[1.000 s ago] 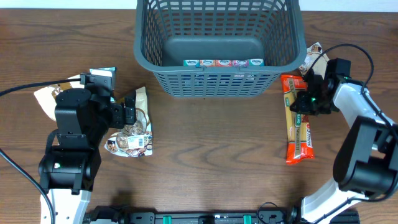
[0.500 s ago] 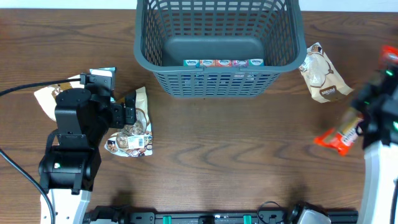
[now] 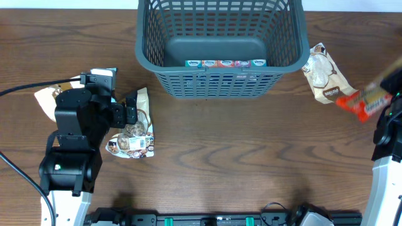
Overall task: Pack container
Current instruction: 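Grasp the spaghetti package with the right gripper and lift it, then carry the spaghetti package into the basket and release it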
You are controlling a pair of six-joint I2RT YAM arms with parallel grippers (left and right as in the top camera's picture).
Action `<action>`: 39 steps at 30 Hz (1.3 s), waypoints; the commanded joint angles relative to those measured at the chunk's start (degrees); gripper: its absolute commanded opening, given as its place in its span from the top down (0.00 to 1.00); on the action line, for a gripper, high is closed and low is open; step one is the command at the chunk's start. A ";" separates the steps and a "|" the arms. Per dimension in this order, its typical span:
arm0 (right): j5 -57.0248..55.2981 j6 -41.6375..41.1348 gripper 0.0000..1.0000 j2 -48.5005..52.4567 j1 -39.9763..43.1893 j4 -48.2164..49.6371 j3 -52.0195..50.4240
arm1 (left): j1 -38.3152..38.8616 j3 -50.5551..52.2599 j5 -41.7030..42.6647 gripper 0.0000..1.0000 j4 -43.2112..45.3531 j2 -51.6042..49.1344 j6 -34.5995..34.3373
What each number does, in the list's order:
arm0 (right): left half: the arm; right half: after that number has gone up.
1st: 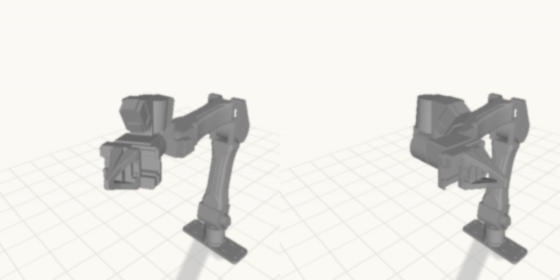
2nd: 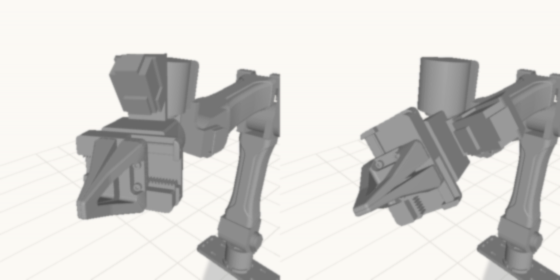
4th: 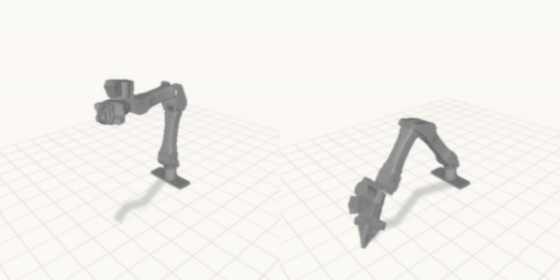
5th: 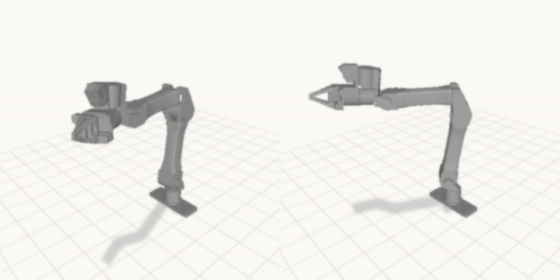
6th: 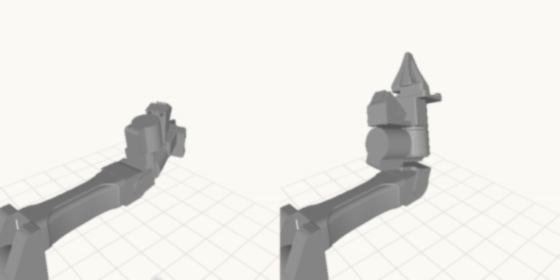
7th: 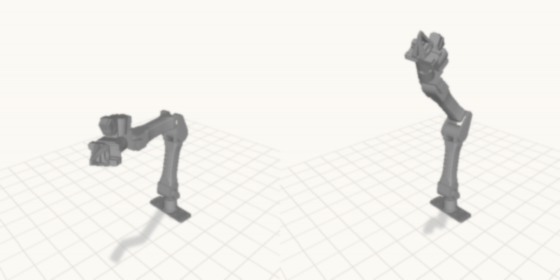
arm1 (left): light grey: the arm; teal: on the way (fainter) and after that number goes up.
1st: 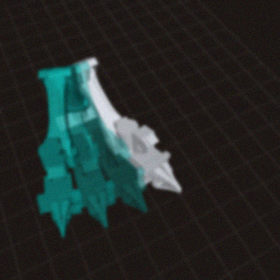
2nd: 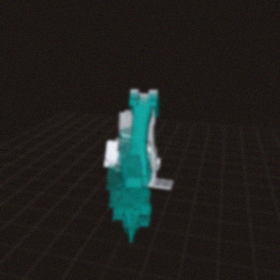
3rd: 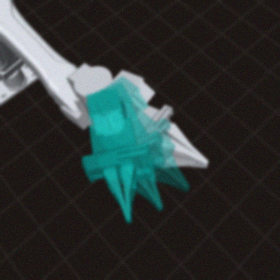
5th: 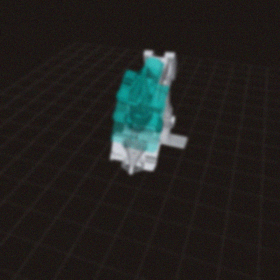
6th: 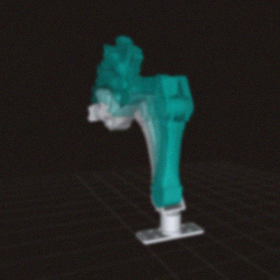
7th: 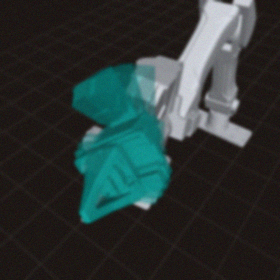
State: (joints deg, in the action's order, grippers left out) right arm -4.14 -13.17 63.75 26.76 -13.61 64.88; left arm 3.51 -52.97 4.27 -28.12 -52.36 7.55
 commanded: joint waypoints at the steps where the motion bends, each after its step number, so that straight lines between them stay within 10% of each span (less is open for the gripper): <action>1: 12.66 -0.15 0.99 -1.27 -0.42 5.75 5.51 | 0.17 -0.83 -0.46 0.01 0.11 -0.04 0.35; 28: 38.23 -22.25 0.99 24.13 -9.75 50.14 19.50 | 0.17 -0.83 -0.46 0.01 0.11 -0.07 0.35; 39: 51.89 -22.95 0.99 35.32 -21.27 49.72 34.14 | 0.17 -0.83 -0.44 0.01 0.11 -1.62 0.33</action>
State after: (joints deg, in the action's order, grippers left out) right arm 42.70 -34.70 99.53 8.73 35.46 93.71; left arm 3.51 -52.97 4.27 -28.08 -52.95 7.55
